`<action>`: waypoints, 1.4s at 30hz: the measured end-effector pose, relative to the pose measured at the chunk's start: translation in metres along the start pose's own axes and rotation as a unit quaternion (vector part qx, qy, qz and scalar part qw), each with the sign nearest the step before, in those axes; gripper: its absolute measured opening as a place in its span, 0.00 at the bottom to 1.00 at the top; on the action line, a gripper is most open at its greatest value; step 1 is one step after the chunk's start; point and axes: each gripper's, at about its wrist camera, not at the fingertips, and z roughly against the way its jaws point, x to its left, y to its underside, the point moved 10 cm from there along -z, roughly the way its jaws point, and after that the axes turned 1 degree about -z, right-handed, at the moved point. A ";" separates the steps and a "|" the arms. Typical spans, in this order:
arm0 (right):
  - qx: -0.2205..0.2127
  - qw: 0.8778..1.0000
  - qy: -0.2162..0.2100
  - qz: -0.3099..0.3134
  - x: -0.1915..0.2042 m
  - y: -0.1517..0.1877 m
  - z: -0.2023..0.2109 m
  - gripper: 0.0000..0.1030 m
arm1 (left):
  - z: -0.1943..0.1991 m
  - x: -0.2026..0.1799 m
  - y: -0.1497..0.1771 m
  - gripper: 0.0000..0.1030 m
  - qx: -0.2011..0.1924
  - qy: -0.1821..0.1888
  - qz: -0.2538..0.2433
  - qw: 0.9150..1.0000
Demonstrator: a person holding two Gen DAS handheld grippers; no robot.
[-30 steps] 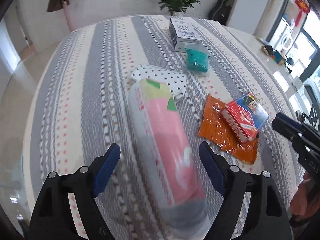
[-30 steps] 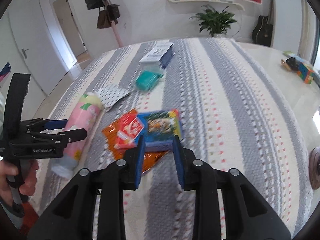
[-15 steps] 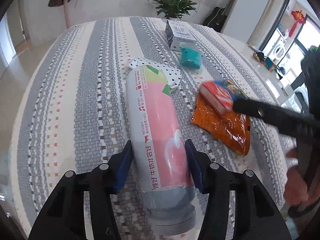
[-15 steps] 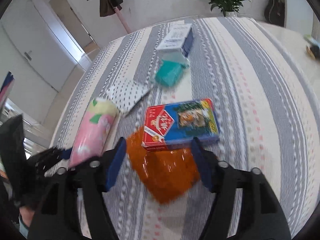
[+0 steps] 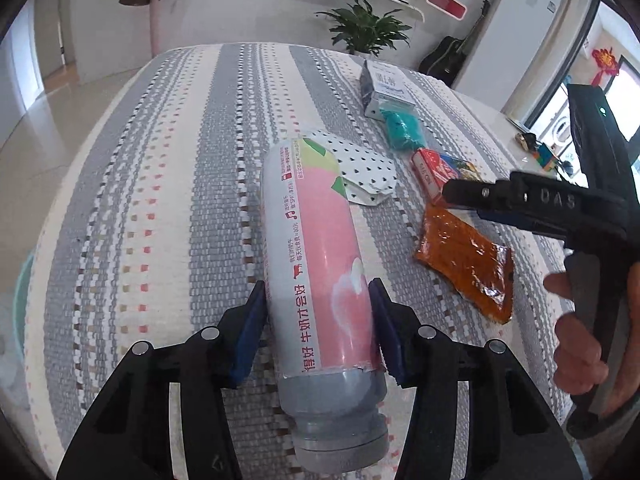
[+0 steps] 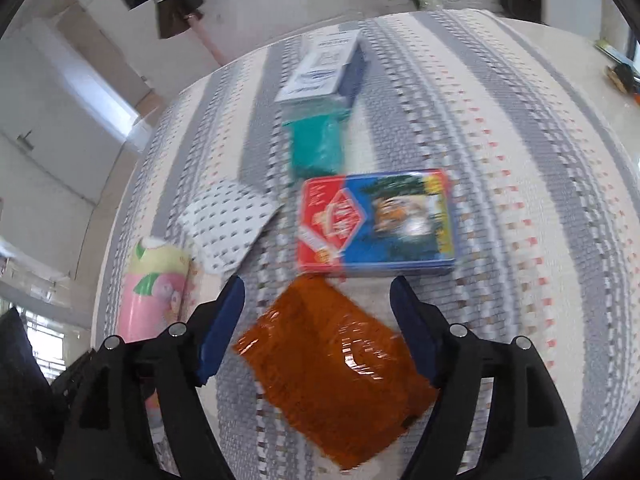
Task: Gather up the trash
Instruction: 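Lift the spray can with the left gripper while the right reaches the orange wrapper, then grasp the white polka-dot packet with the right gripper and lift it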
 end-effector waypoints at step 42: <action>-0.090 0.954 -0.008 0.287 0.218 -0.043 -0.005 0.10 | 0.136 0.141 -0.041 0.45 -0.152 -0.040 0.154 0.976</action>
